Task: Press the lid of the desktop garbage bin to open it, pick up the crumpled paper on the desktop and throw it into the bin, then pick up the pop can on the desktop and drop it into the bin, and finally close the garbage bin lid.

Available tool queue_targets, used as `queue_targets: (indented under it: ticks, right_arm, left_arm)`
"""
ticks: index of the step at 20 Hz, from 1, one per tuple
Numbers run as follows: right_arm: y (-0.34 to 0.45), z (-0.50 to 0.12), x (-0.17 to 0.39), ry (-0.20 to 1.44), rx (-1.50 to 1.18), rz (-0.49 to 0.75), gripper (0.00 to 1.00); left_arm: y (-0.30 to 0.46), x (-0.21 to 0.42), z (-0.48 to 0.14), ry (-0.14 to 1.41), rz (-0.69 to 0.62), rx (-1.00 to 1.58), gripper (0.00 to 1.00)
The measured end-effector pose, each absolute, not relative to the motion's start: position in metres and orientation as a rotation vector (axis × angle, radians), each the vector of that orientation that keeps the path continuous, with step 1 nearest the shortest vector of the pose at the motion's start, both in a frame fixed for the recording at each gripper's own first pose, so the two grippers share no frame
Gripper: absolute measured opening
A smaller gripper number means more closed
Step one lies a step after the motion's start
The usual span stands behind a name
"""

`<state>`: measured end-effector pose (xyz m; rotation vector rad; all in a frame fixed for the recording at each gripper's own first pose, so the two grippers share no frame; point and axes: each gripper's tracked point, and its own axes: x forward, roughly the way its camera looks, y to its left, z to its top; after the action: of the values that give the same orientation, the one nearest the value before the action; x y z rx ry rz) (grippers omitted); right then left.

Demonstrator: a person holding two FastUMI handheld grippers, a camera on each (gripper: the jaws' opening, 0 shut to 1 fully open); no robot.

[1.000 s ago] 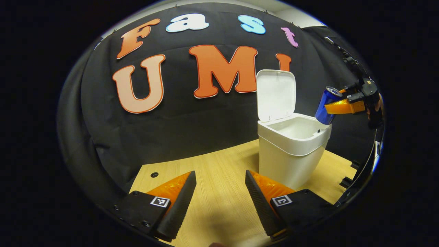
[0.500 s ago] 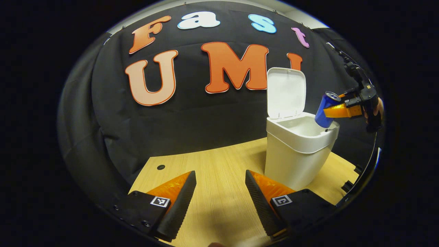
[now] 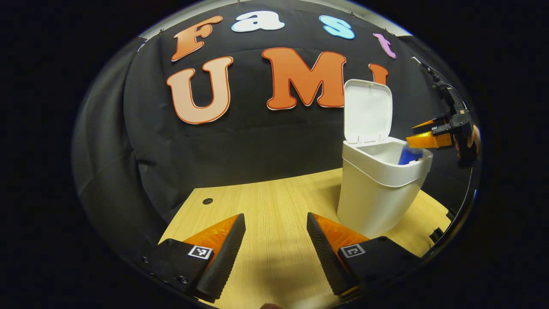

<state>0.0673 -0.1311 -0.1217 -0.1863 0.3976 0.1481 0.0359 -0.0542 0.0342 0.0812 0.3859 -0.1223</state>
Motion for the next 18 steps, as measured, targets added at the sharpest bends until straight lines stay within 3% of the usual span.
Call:
queue_targets:
  ticks: [10, 18]
  right_arm:
    - [-0.121, -0.082, 0.088, 0.306, -0.177, 0.136, 0.83]
    - [-0.101, 0.010, 0.118, 0.141, -0.205, 0.183, 0.83]
  left_arm:
    - [-0.042, 0.042, 0.037, 0.380, -0.114, 0.077, 0.92]
    - [-0.016, 0.042, 0.040, 0.360, -0.052, 0.041, 0.92]
